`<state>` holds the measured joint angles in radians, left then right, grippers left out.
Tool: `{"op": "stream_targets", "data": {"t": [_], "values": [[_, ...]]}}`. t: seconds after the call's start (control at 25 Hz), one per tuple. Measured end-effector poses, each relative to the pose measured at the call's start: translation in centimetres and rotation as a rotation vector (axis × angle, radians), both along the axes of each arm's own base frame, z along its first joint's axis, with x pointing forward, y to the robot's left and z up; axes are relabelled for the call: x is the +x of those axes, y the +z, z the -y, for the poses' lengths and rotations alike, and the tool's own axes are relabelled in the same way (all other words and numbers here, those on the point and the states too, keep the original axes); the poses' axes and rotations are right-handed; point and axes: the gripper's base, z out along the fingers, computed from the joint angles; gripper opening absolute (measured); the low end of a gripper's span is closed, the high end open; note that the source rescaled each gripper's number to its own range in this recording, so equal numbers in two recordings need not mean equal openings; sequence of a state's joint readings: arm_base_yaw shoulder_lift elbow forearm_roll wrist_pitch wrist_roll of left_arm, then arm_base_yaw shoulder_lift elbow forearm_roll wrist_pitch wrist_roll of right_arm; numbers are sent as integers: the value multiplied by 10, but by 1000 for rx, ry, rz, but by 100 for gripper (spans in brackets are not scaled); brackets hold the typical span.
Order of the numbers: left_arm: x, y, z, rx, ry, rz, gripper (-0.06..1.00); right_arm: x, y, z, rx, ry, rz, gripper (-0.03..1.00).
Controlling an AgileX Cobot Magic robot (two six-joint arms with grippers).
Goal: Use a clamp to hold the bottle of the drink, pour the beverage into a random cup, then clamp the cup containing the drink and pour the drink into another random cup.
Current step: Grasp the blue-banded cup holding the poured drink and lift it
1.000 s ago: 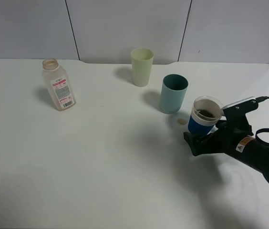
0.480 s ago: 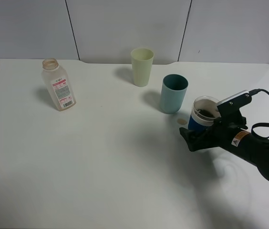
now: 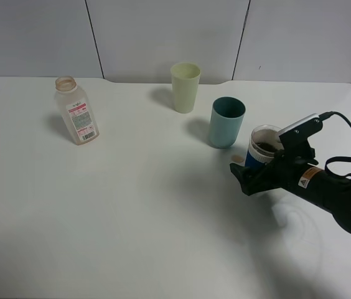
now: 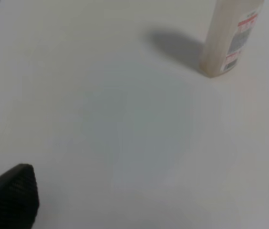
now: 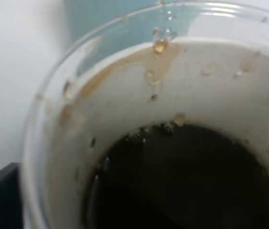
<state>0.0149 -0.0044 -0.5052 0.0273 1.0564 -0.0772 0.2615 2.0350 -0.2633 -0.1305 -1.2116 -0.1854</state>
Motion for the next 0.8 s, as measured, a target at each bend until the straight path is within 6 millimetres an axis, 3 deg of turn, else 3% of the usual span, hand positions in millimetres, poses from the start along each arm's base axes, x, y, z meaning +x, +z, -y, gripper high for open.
{"op": "stream_targets", "data": {"t": [0.08, 0.16, 0.2, 0.8], "values": [[0, 0, 0, 0, 0, 0, 100, 0, 0, 0, 7, -4, -3, 49], [0, 0, 0, 0, 0, 0, 100, 0, 0, 0, 11, -6, -5, 7], [0, 0, 0, 0, 0, 0, 100, 0, 0, 0, 16, -7, -3, 0], [0, 0, 0, 0, 0, 0, 100, -1, 0, 0, 18, -6, -5, 0]]}}
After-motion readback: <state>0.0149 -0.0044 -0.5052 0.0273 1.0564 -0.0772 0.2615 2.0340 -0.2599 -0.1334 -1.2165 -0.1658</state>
